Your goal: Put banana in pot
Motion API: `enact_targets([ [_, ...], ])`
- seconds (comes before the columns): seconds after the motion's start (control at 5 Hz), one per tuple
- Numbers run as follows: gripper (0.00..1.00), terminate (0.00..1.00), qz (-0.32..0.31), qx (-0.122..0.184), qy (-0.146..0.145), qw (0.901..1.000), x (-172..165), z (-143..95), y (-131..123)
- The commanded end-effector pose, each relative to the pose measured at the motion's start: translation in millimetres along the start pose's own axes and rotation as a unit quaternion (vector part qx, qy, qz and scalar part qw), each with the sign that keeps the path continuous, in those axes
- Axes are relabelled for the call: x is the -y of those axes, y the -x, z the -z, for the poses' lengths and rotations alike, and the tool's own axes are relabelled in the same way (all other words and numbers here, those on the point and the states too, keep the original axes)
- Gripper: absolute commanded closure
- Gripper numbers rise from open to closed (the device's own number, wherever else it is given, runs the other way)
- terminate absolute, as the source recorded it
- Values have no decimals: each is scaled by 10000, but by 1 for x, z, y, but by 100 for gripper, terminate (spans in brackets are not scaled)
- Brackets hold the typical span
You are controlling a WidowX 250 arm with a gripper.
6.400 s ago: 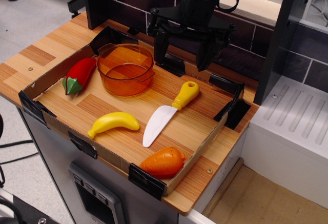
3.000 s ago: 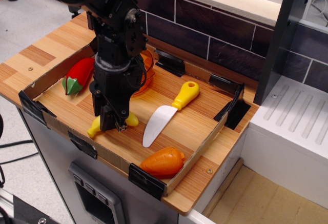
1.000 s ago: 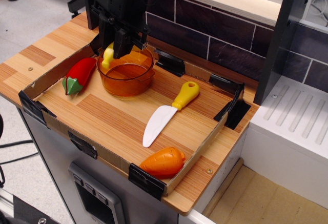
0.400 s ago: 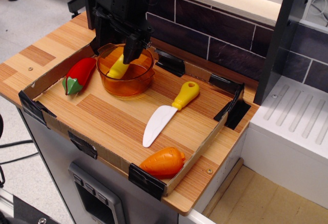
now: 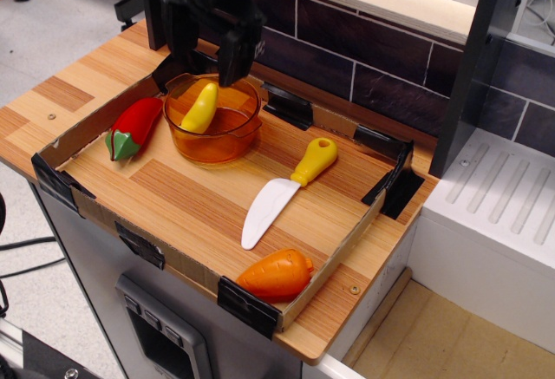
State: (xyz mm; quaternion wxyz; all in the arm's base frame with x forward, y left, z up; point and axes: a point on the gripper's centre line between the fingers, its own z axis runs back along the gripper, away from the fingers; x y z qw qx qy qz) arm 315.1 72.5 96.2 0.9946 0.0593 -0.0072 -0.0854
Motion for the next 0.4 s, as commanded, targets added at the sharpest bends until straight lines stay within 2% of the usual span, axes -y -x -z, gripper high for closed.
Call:
enact_targets([
  [0.0,0,0,503,280,236,9981,-6,-55,5],
  [0.2,0,100,503,280,236,9981,-6,-55,5],
])
